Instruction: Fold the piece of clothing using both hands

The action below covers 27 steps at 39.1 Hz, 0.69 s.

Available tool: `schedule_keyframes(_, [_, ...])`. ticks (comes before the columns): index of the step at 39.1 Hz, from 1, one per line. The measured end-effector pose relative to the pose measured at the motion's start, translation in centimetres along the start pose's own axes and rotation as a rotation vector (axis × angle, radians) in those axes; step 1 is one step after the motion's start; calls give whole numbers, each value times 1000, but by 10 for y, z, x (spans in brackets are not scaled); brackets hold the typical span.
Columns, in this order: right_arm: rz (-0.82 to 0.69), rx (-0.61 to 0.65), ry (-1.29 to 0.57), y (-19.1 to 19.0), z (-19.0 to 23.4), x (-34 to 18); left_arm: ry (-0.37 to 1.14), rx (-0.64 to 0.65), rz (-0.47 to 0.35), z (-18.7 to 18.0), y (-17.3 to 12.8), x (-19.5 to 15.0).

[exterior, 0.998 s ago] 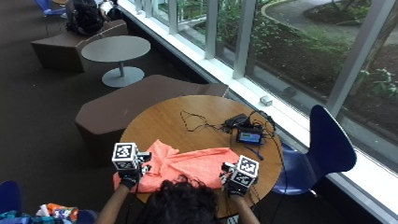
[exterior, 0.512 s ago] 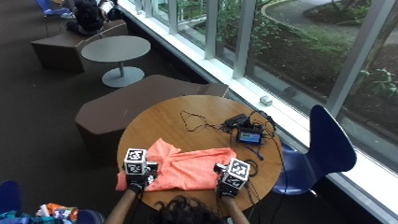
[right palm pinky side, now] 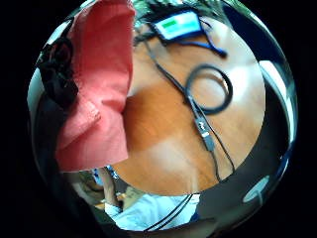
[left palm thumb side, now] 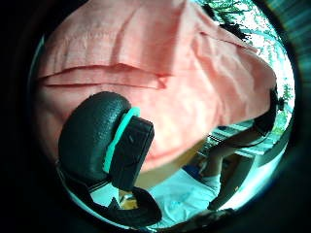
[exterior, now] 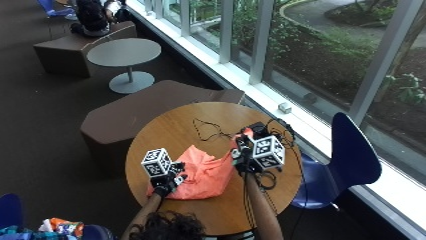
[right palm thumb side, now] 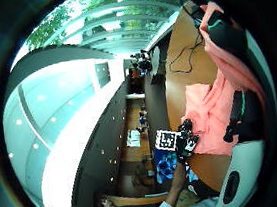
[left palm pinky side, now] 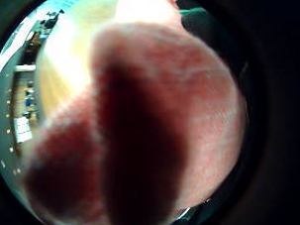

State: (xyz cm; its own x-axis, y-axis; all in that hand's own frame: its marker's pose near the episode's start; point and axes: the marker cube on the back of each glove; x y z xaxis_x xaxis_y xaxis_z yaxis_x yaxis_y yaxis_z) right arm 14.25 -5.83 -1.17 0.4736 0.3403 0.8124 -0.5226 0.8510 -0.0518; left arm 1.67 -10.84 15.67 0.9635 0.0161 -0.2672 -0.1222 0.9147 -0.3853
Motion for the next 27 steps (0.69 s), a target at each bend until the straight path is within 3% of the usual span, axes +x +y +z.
schedule_keyframes(6, [-291, -60, 211, 5, 61, -73, 246, 171, -29, -46, 27, -15])
schedule_keyframes(12, [-480, -226, 453, 45, 161, -118, 253, 346, -127, -86, 67, -55])
schedule_keyframes(19, [-544, -415, 585, 73, 264, -106, 259, 460, -224, -98, 96, -88])
schedule_keyframes(24, [-563, -489, 638, 101, 292, -95, 290, 479, -261, -96, 107, -100])
schedule_keyframes(27, [-609, -455, 524, 91, 309, -83, 294, 476, -270, -93, 109, -103])
